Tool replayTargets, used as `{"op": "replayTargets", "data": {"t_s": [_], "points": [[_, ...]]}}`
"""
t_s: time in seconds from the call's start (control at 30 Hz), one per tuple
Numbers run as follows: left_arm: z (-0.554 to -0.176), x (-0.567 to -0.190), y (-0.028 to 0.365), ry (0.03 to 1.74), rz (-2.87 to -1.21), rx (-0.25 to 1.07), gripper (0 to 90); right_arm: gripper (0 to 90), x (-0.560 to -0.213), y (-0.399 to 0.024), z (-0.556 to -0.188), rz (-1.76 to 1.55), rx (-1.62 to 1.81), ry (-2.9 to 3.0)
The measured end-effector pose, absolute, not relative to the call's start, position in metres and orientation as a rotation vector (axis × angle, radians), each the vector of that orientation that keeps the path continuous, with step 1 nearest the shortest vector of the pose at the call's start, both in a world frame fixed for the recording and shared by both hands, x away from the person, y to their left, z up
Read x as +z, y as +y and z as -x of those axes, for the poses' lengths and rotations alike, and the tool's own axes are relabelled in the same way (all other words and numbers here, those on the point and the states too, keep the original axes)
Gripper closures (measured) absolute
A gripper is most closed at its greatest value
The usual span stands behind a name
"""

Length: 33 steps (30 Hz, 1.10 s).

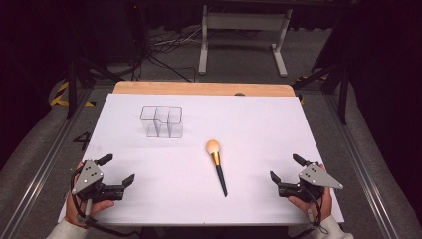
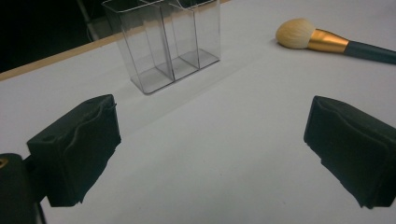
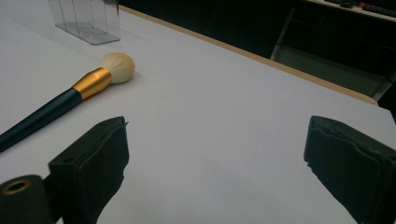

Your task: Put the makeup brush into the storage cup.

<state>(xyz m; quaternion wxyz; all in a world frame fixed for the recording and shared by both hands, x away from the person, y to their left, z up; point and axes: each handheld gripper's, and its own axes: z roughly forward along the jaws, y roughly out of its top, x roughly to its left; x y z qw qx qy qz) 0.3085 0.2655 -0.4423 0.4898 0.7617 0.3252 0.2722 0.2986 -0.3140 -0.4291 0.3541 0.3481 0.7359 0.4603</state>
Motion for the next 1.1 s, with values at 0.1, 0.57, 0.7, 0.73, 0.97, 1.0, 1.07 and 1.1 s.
{"op": "replayTargets", "data": {"t_s": [0.1,0.57,0.7,0.73,0.97,1.0,1.07,1.1], "points": [[-0.307,-0.442,0.265,0.792,-1.858,0.674,4.7,7.4,-0.428,-0.314,-0.298,-0.903,1.190,1.908],[-0.301,-0.440,0.263,0.783,-1.871,0.681,5.1,8.5,-0.430,-0.301,-0.312,-0.967,1.117,2.054],[-0.301,-0.440,0.260,0.768,-1.882,0.683,5.7,9.3,-0.428,-0.298,-0.314,-0.987,1.104,2.078],[-0.300,-0.440,0.260,0.764,-1.880,0.678,5.7,9.7,-0.427,-0.297,-0.316,-0.995,1.102,2.093],[-0.299,-0.439,0.258,0.762,-1.884,0.682,5.3,10.6,-0.413,-0.287,-0.324,-1.030,1.087,2.202],[-0.299,-0.439,0.257,0.762,-1.890,0.680,5.2,10.1,-0.410,-0.285,-0.326,-1.039,1.088,2.217],[-0.300,-0.440,0.257,0.764,-1.900,0.675,5.2,9.1,-0.404,-0.280,-0.330,-1.047,1.071,2.246],[-0.301,-0.441,0.257,0.768,-1.907,0.673,5.3,8.5,-0.401,-0.276,-0.332,-1.049,1.052,2.268]]}}
